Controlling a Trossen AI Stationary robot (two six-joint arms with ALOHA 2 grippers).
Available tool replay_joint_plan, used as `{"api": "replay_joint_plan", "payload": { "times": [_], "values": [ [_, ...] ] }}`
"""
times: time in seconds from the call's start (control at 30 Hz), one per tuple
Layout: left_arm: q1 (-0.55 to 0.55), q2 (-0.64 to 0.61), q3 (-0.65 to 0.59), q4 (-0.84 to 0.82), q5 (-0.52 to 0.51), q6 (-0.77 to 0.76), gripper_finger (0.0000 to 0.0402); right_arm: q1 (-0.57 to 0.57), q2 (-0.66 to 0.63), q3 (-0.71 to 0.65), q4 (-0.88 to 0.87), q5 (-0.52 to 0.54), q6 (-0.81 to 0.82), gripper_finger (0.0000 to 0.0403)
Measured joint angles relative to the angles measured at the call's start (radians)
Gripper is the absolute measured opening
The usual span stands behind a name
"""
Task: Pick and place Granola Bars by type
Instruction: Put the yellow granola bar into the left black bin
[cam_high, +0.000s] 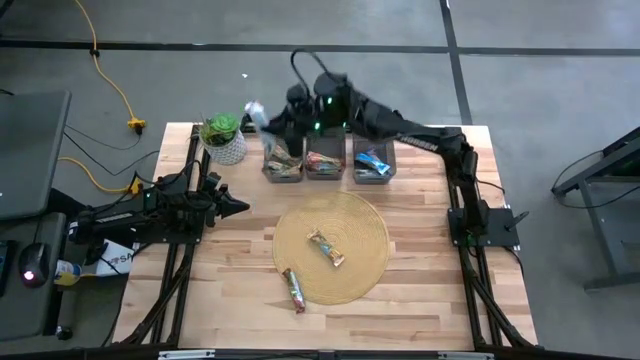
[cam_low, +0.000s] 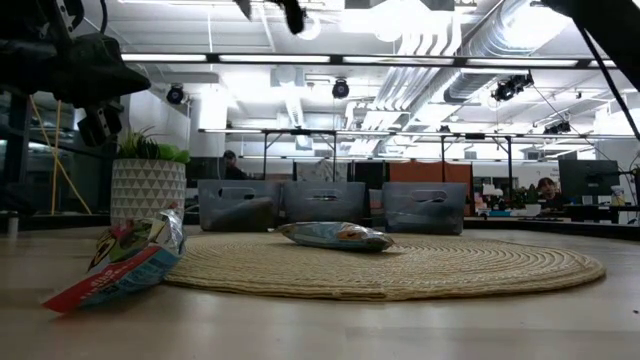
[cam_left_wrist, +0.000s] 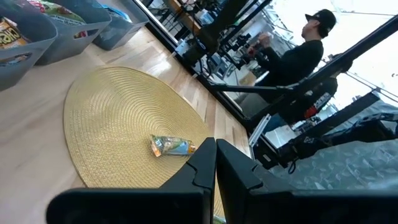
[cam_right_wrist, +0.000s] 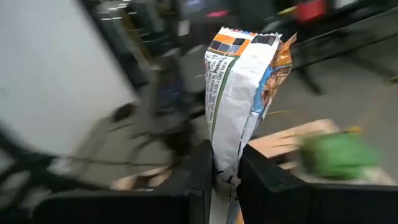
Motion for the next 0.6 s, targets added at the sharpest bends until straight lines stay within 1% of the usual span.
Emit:
{"api": "replay_joint_plan", "payload": {
  "times": [0.17,0.23,0.4,0.6],
  "values": [
    [0.0,0.0,0.0,0.0,-0.022,0.0,0.001,-0.077,0.0,-0.005,-0.013,0.088,-0.053,0.004],
    [0.0,0.0,0.0,0.0,-0.022,0.0,0.001,-0.098,0.009,-0.015,-0.008,0.102,-0.065,0.004],
    [0.0,0.0,0.0,0.0,-0.025,0.0,0.001,-0.132,0.057,-0.019,0.0,0.118,-0.059,0.0043],
    [0.0,0.0,0.0,0.002,-0.025,0.0,0.001,-0.137,0.11,-0.019,0.006,0.117,-0.063,0.0043]
  ]
}}
